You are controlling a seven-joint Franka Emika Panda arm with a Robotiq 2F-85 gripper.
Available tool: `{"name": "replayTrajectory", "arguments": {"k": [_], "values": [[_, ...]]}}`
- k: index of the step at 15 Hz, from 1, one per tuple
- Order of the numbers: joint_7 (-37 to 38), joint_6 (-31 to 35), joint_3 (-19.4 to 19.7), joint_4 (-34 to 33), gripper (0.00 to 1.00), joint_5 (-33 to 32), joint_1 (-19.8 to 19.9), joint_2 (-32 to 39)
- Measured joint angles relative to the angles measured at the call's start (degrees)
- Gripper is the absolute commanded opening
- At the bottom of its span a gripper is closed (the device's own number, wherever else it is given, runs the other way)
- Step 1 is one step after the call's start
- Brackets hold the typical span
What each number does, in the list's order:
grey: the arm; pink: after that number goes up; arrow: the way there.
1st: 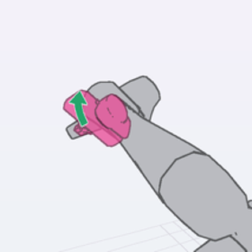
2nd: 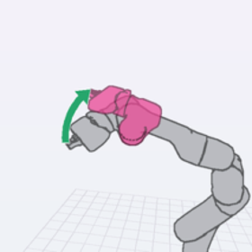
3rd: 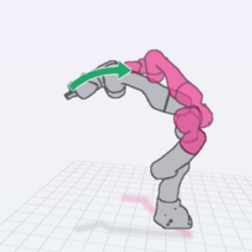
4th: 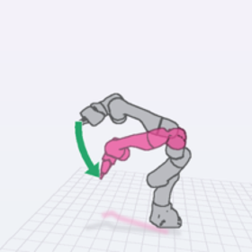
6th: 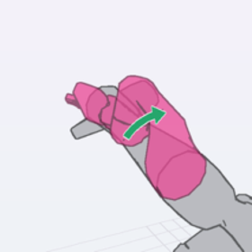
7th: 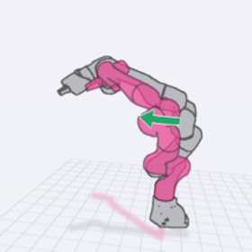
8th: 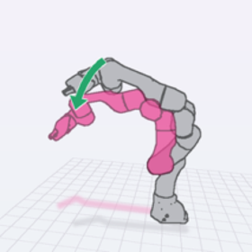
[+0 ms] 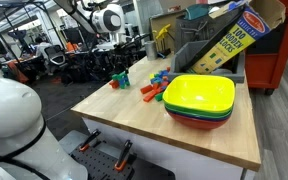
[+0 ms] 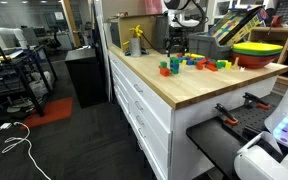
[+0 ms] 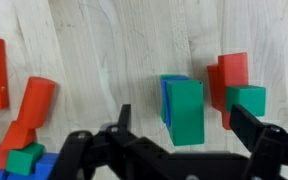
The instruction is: Put the green block on the stack of blocks on the left
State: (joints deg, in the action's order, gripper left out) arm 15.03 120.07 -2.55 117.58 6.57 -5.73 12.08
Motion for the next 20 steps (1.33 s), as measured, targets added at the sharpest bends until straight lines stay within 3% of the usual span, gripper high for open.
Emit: {"name": "replayTrajectory", "arguments": {"k": [20], "values": [[-4.53,-5.95,1.20,-3.93,1.00,0.43,3.91,-5.62]]}}
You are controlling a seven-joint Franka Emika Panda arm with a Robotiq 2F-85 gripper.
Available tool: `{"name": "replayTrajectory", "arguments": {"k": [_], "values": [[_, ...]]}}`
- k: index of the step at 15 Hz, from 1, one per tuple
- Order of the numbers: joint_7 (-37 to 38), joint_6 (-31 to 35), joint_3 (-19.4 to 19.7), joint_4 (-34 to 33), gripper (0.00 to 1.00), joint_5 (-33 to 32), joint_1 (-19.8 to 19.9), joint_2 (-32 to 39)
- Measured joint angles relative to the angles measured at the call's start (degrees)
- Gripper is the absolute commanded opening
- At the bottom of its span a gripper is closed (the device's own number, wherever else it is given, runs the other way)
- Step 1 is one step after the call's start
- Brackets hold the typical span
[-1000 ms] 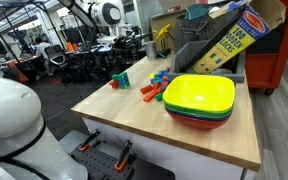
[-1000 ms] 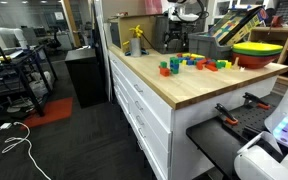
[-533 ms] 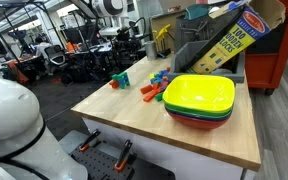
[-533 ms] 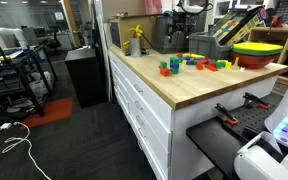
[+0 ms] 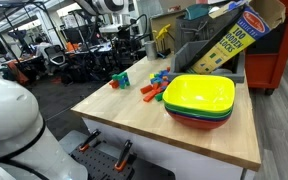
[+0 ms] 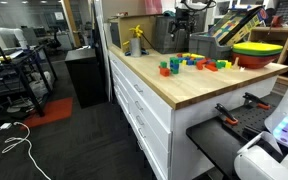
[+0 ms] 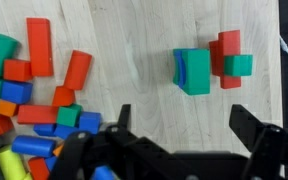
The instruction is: Put the green block on the stack of blocks on the left
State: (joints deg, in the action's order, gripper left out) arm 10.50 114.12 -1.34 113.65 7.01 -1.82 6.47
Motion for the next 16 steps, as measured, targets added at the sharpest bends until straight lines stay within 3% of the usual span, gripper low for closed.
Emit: {"name": "replayTrajectory", "arguments": {"k": [16], "values": [[-0.47,-4.31,0.22,-0.01,1.00,-1.44,0.35,-3.88]]}}
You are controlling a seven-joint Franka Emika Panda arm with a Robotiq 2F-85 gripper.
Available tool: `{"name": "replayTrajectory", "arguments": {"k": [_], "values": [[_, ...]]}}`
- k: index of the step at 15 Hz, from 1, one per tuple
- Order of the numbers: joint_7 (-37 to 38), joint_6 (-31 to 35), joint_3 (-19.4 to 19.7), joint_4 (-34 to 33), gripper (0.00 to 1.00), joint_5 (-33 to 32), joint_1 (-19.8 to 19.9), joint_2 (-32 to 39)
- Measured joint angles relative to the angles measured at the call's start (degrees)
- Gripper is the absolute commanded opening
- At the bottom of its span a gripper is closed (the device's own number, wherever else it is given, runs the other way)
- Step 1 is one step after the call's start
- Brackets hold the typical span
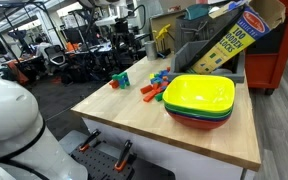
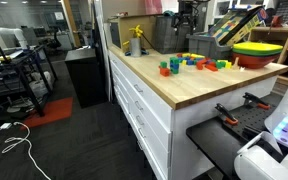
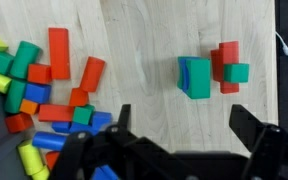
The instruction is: Put the green block on the stack of blocks on the left
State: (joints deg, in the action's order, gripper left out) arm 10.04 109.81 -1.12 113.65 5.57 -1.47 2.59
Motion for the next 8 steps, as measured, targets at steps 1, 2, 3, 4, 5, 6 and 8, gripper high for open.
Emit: {"name": "replayTrajectory", "arguments": {"k": [1,2,3,4,5,6,8], "values": [[-0.66,-0.66,0.06,0.00,1.00,-0.35,0.14,-0.56],[-1.27,-1.28,0.13,0.00,1.00,-0.69,0.27,-1.12],[-2.09,-1.80,0.27,0.00,1.00,-0.91,0.35,-1.65],[-2.83,-2.33,0.39,0.00,1.00,-1.13,0.45,-2.17],[-3.52,-2.85,0.50,0.00,1.00,-1.36,0.52,-2.64],[-4.25,-3.33,0.59,0.00,1.00,-1.79,0.56,-3.11],[-5.30,-3.84,0.70,0.00,1.00,-2.27,0.58,-4.00]]}}
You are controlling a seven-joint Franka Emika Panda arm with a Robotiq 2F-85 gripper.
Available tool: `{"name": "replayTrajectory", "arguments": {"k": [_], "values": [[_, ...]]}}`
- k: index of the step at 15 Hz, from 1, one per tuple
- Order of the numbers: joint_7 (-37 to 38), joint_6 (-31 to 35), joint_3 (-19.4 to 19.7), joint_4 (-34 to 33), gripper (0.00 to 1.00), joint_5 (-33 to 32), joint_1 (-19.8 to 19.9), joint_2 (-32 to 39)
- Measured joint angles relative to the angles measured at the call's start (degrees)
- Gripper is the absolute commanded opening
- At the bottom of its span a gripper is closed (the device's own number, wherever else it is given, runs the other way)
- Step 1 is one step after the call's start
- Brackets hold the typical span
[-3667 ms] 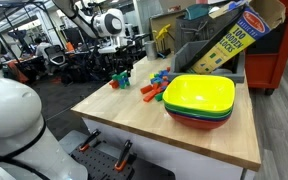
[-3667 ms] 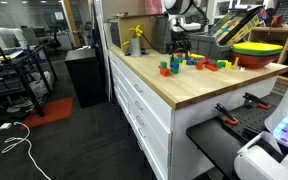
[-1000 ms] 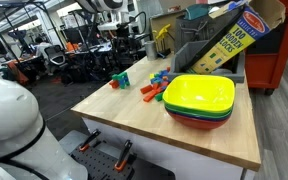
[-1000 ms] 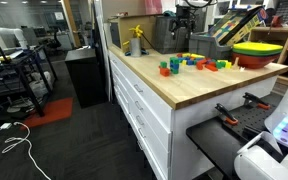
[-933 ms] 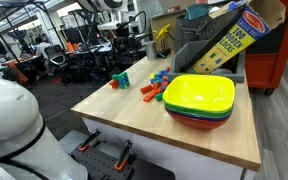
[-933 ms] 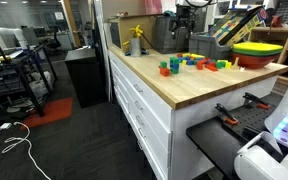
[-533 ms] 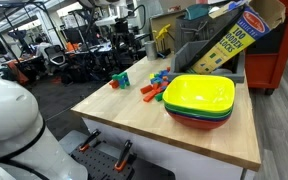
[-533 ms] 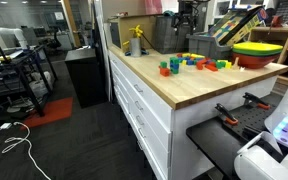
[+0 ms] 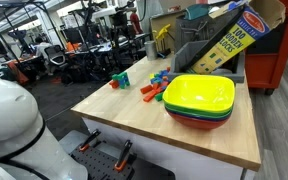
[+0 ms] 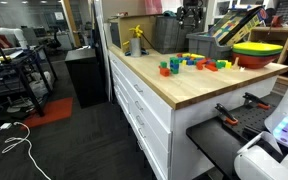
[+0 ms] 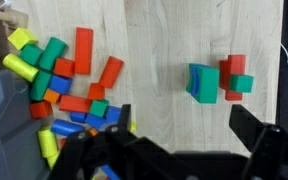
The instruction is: Put the green block on the stack of blocks on the left
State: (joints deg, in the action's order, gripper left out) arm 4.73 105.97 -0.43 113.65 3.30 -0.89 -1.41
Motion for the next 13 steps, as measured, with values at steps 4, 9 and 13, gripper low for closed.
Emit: {"name": "replayTrajectory", "arguments": {"k": [4,9,13], "values": [[-1.35,-1.10,0.09,0.00,1.00,0.10,0.04,-1.84],[-3.01,-5.12,0.30,-0.10,1.00,2.65,0.25,-3.54],[-3.01,-5.00,0.21,-0.07,1.00,2.58,0.24,-3.18]]}}
